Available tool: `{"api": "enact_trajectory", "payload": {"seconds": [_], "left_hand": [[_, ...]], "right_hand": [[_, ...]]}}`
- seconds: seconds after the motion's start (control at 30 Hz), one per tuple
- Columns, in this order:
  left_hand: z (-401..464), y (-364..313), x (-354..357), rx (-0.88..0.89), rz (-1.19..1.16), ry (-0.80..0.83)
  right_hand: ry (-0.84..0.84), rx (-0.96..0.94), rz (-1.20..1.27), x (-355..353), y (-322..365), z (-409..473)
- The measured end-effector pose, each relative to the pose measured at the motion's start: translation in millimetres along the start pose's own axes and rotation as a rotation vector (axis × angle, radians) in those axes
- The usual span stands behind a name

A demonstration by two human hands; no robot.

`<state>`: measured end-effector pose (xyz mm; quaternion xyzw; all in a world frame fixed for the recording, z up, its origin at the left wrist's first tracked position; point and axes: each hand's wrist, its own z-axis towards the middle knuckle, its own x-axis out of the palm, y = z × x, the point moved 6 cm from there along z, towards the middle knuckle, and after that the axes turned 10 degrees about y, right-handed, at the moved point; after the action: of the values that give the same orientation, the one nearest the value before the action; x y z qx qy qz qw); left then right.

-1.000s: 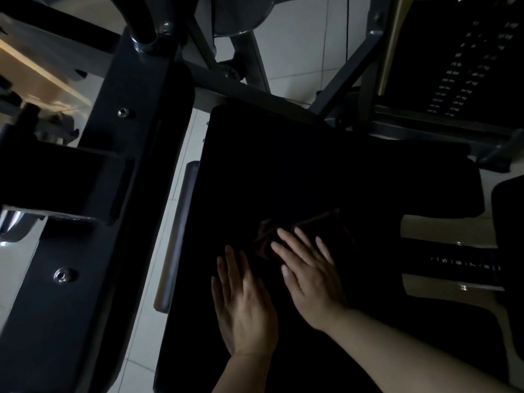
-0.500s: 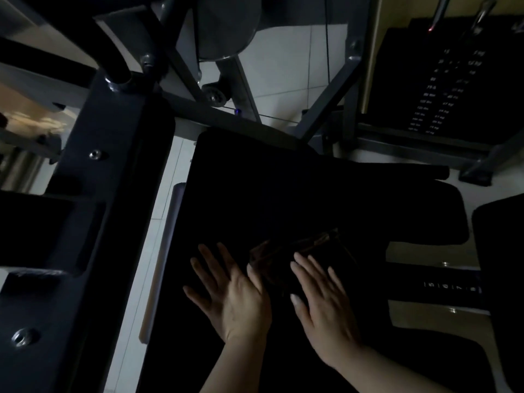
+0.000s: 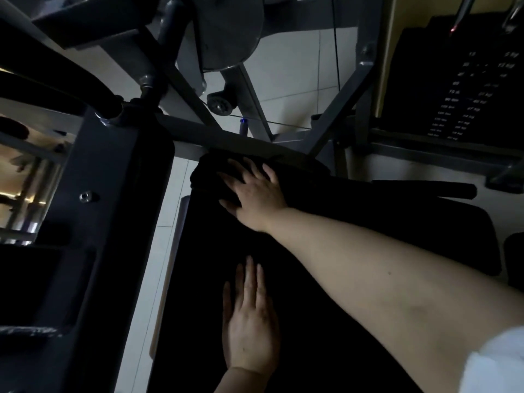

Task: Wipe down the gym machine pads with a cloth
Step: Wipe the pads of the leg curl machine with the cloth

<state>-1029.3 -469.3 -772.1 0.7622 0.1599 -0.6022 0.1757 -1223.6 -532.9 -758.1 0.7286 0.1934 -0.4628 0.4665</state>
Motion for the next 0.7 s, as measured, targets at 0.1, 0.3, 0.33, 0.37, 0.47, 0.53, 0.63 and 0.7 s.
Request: {"api": "enact_trajectory", "payload": {"seconds": [0.1,0.3,0.33,0.37,0.47,0.53,0.63,0.7], "left_hand": [[-2.6,-2.5,-5.0,-0.009,-0.049,-0.019],[-3.9,-5.0,-10.6,-0.034,-0.088,-0.028],[-3.9,-5.2,-10.2,-0.033,-0.086,-0.032],[-4.1,-5.0,-9.8,-0.034,-0.084,-0.039],[-4.5,-4.8,-7.7,-0.035,-0.070,-0.047],[-4.3,-4.3,-6.3,-0.037,-0.059,-0.053],[-3.5,-6.0,-3.9,-0.036,-0.025,-0.042],[-3.4,-5.6,-2.9,-0.037,-0.012,-0.034]], "right_hand": [[-0.057,-0.037,-0.035,-3.1,-12.8,-3.0],[-0.122,0.219,0.036,-9.4,-114.7,-48.4],[-0.118,0.281,0.047,-11.2,-134.4,-59.0],[-0.112,0.349,0.067,-12.7,-154.7,-70.4],[-0.134,0.525,0.172,-13.8,-210.0,-115.0],[-0.222,0.594,0.219,-15.2,-226.0,-137.5],[-0.352,0.676,0.183,-13.5,-216.6,-144.4],[-0.412,0.670,0.183,-13.0,-193.8,-138.6]]}}
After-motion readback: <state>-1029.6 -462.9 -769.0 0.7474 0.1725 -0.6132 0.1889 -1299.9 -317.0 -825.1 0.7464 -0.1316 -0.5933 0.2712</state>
